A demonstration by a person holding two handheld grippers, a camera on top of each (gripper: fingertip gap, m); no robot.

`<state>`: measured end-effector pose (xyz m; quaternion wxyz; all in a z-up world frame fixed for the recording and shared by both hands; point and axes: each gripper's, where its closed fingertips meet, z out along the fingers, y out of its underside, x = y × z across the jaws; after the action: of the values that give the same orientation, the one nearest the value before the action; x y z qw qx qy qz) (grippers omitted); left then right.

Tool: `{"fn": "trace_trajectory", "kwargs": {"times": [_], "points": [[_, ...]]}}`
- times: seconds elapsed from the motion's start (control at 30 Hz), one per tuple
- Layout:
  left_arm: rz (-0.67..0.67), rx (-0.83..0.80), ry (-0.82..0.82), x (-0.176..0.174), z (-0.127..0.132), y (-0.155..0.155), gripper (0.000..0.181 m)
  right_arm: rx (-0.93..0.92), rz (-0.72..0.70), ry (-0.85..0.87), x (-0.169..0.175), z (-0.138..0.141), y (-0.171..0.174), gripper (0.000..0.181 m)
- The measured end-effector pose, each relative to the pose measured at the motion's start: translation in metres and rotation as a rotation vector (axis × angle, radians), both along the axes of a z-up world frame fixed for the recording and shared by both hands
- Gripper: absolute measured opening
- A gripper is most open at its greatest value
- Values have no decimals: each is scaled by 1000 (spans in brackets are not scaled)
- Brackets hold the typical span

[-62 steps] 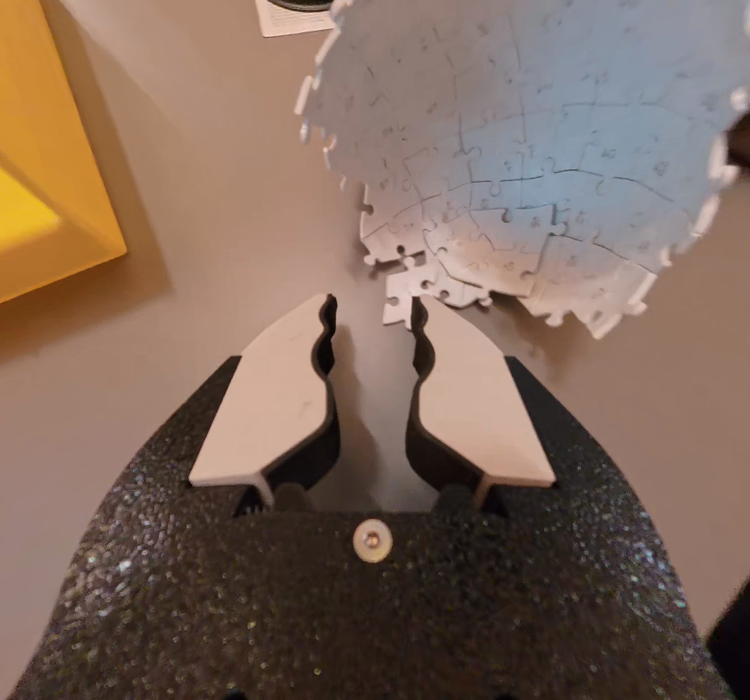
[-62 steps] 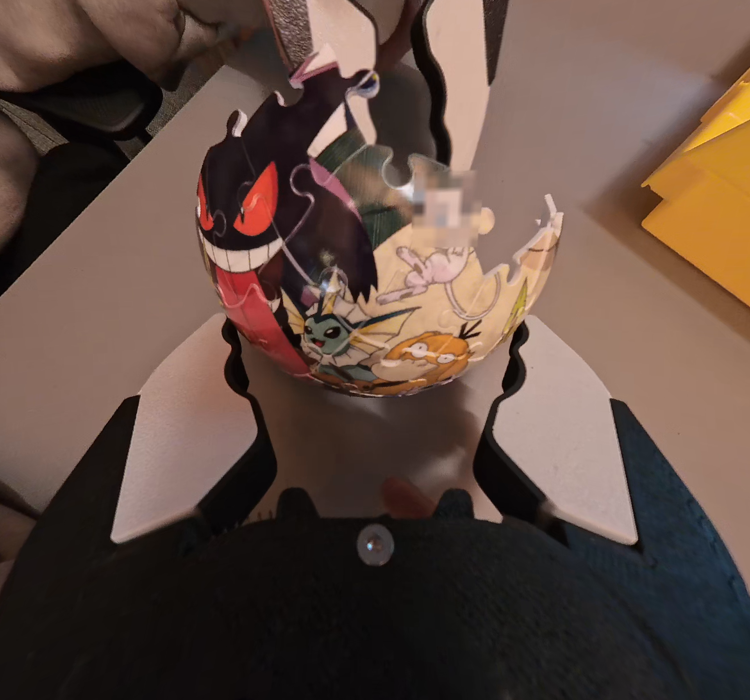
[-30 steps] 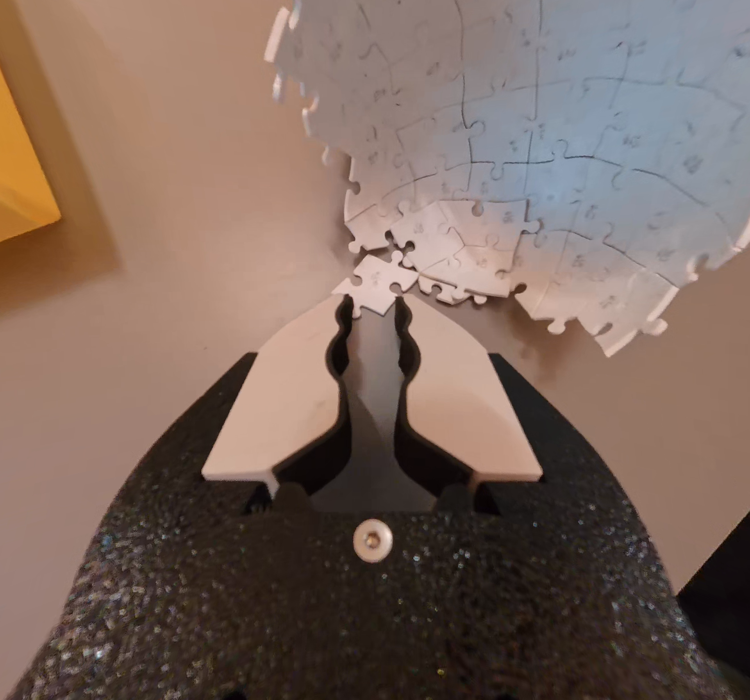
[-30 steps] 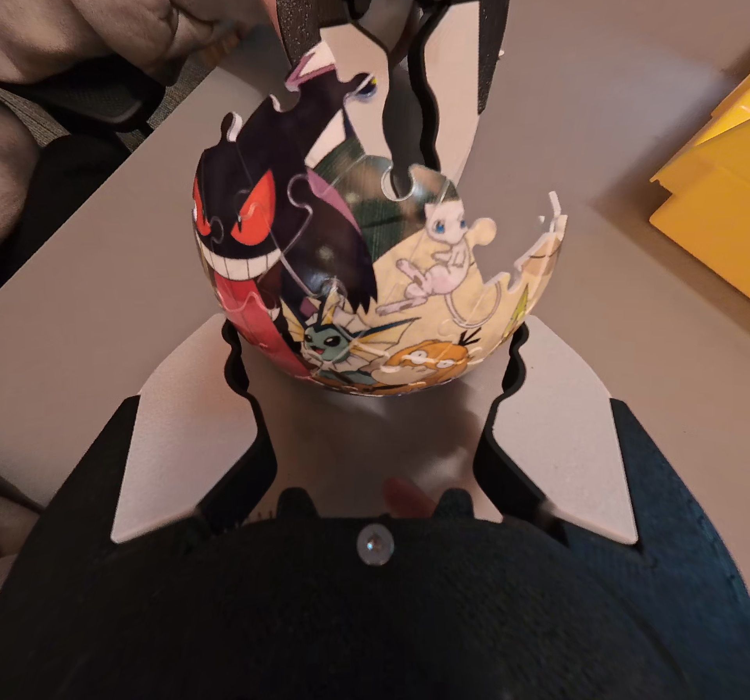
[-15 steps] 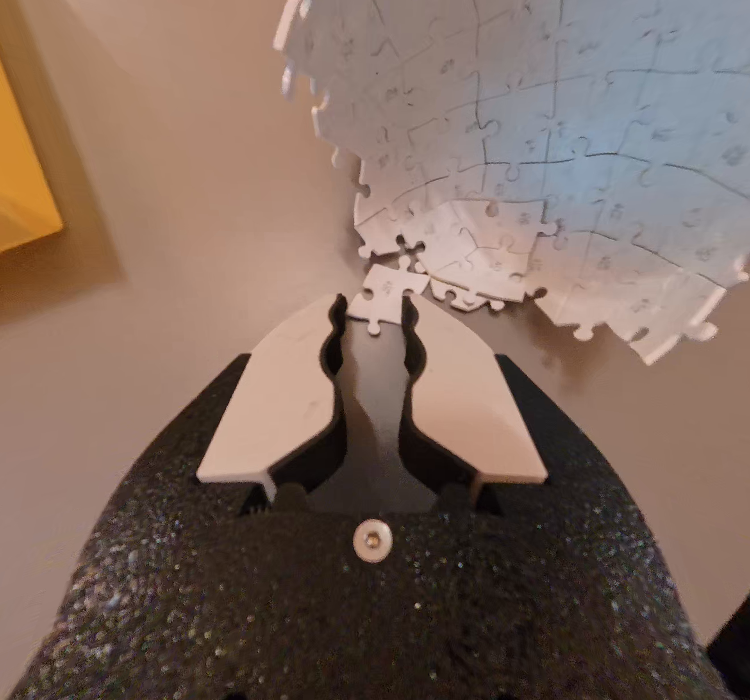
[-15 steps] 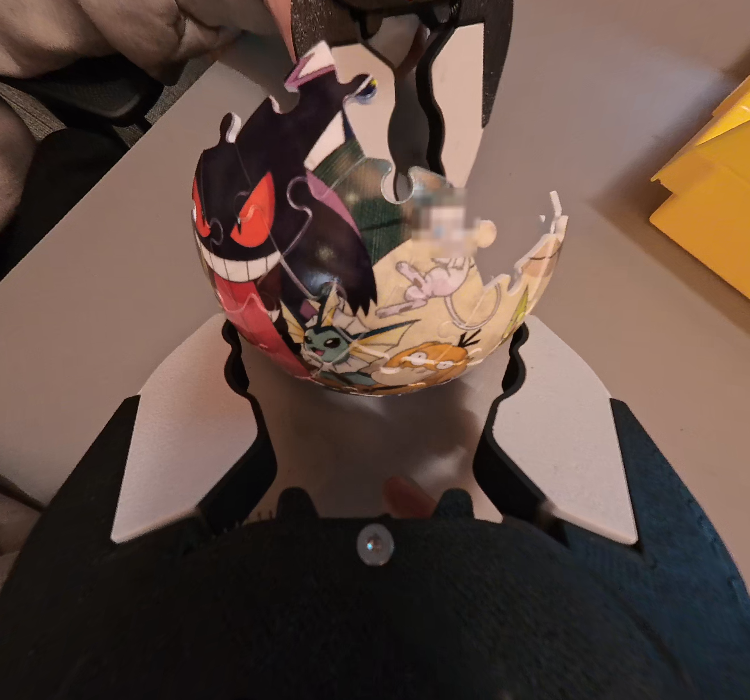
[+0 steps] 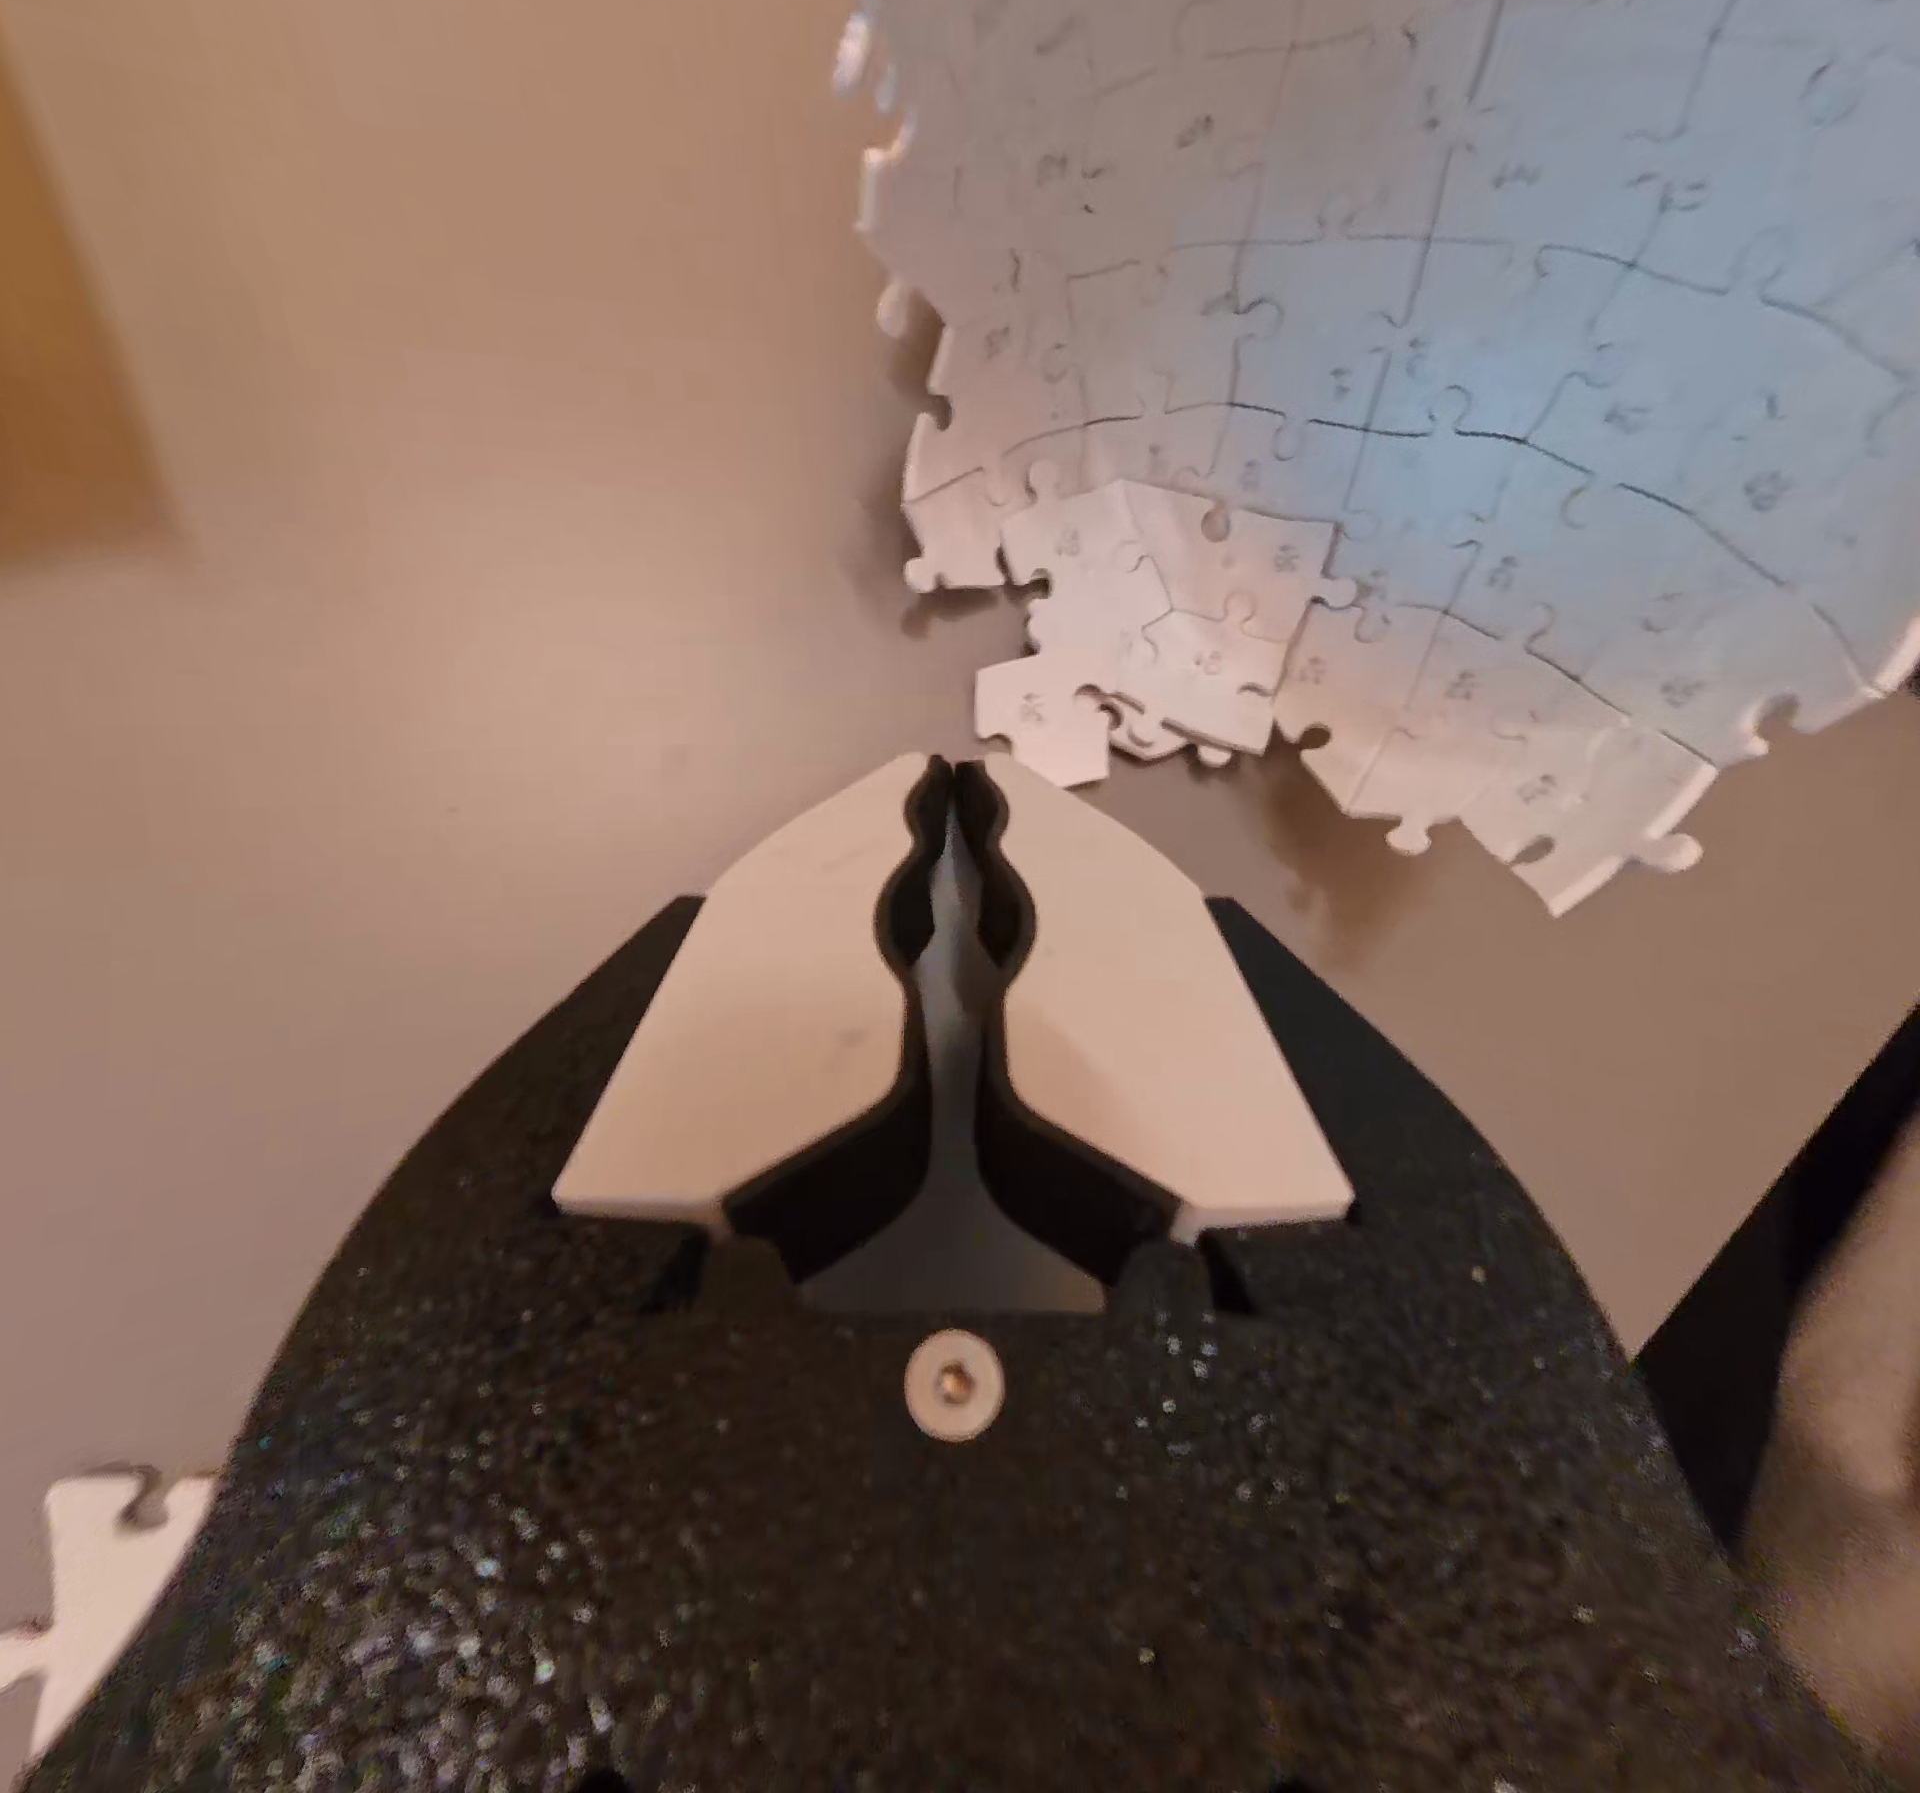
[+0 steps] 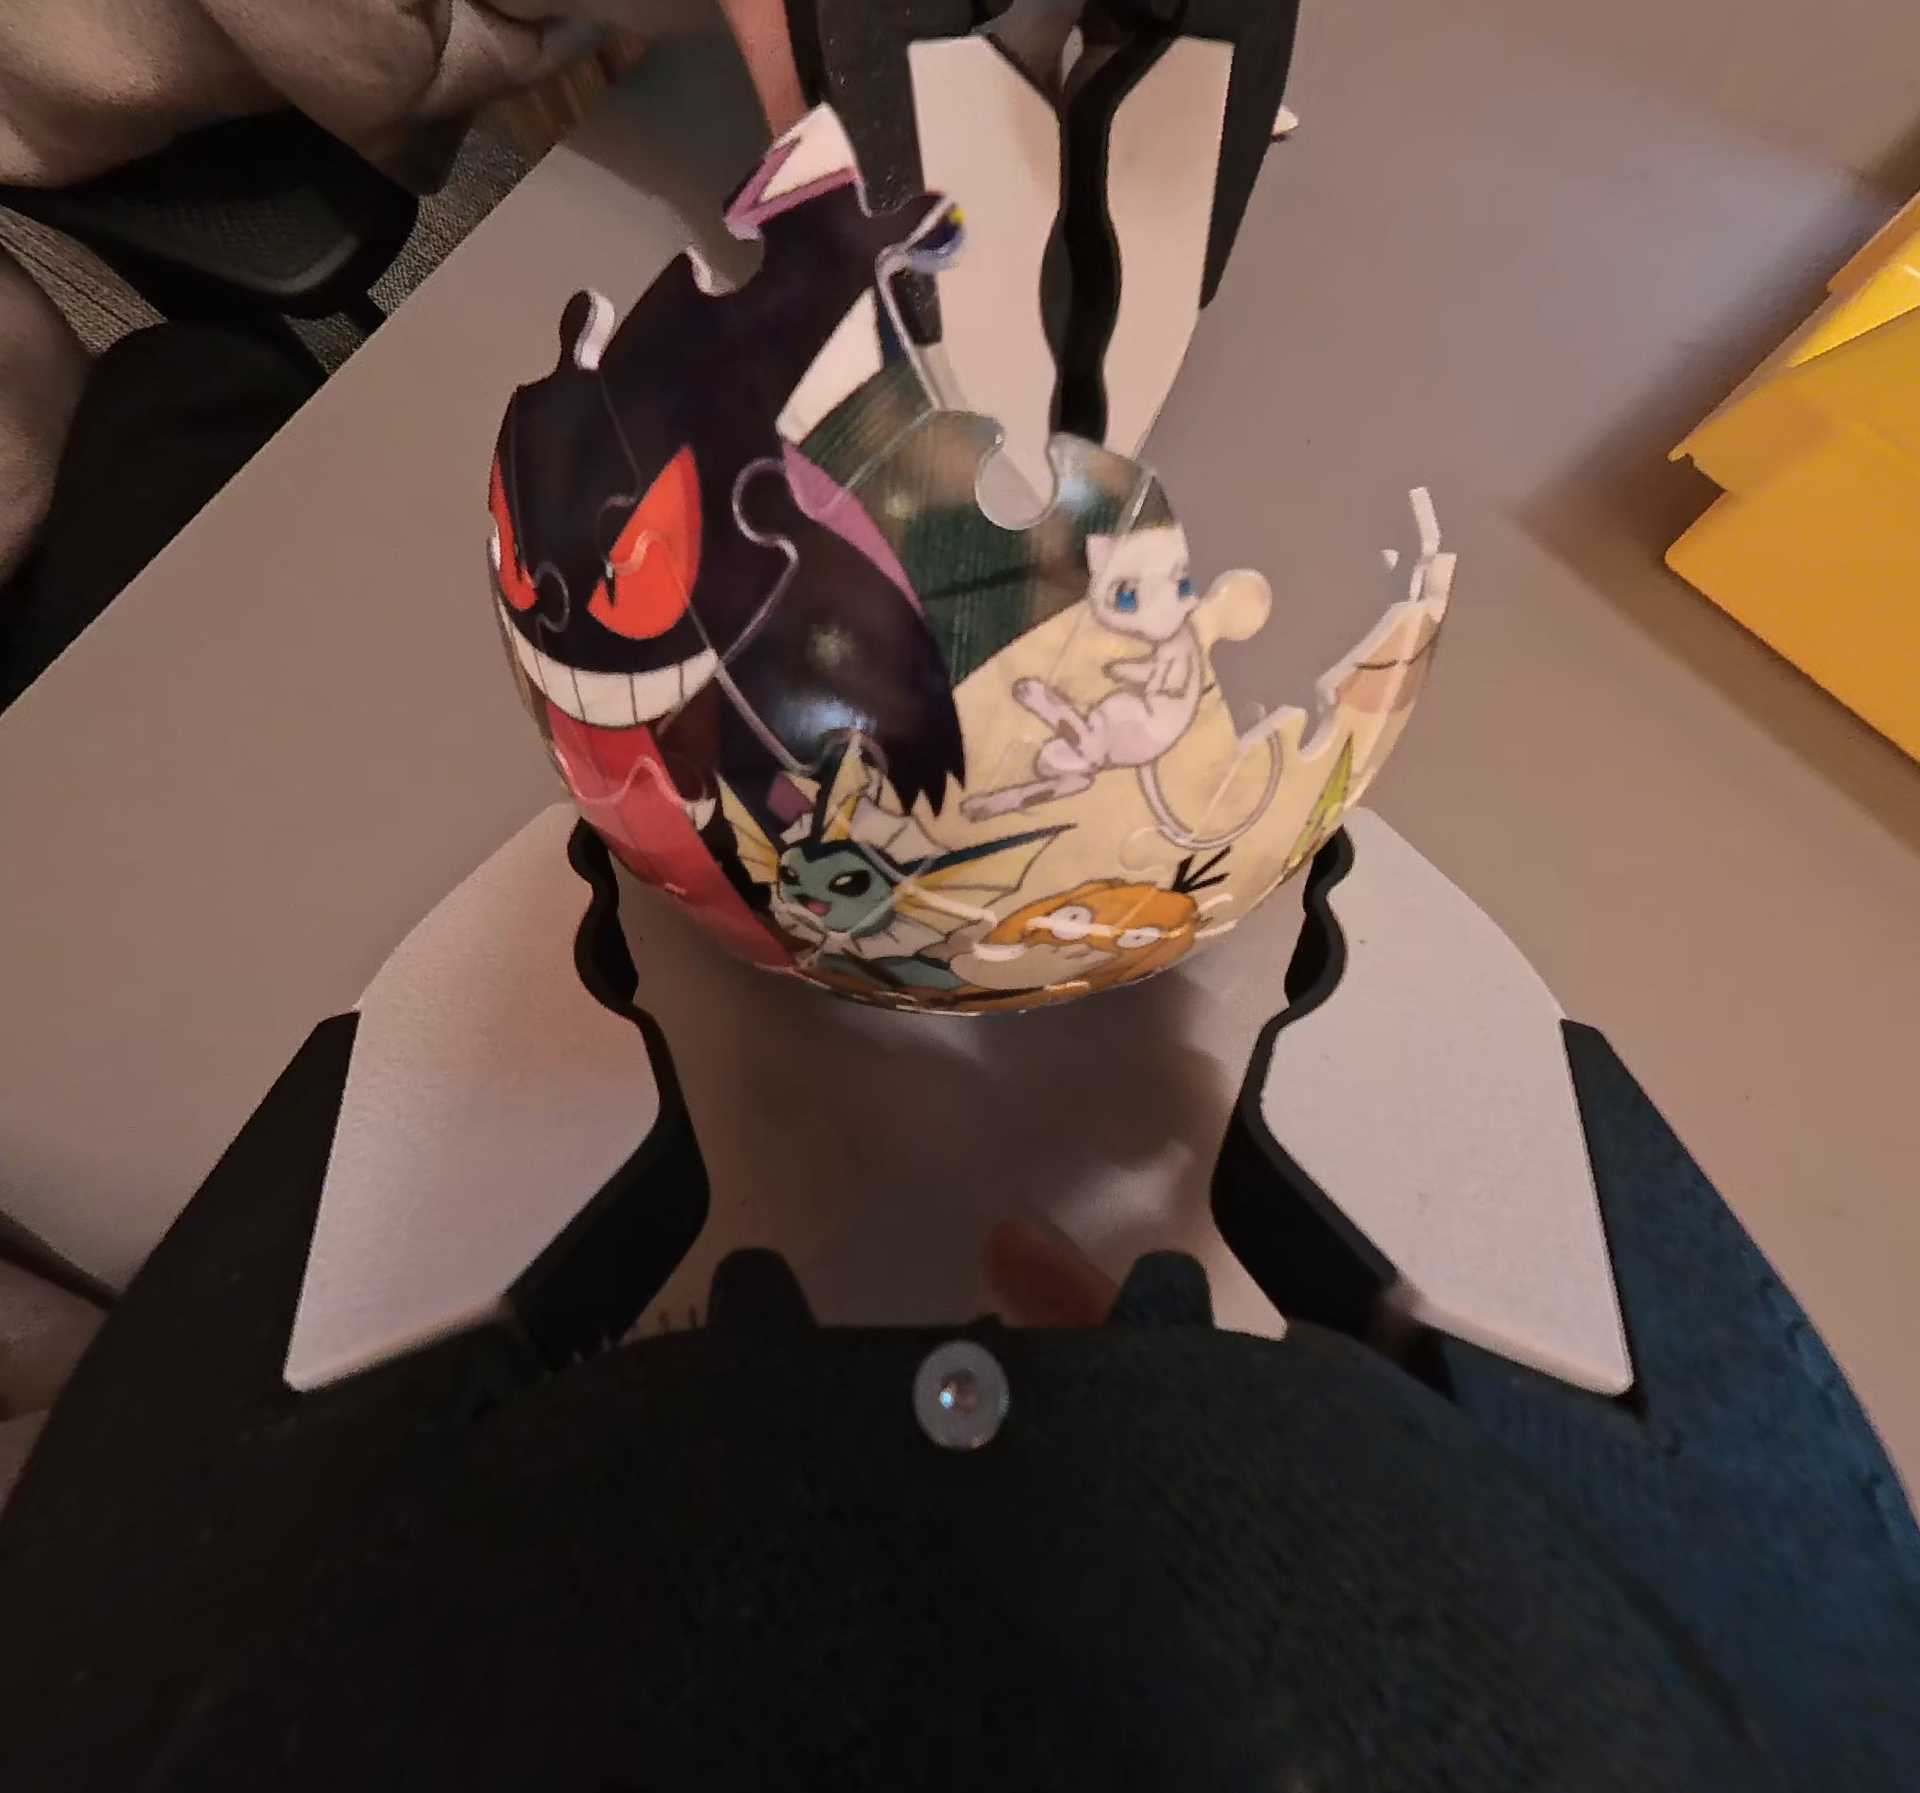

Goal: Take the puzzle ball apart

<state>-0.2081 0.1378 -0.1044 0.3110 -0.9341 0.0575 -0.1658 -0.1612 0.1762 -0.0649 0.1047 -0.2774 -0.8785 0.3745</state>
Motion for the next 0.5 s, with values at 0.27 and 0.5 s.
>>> {"fn": "trace_trajectory", "kwargs": {"times": [0.27, 0.5], "points": [[56, 115, 10, -2, 16, 18, 34, 7, 2, 3, 0, 0, 0, 125], [26, 44, 214, -8, 0, 16, 49, 6, 2, 2, 0, 0, -1, 125]]}}
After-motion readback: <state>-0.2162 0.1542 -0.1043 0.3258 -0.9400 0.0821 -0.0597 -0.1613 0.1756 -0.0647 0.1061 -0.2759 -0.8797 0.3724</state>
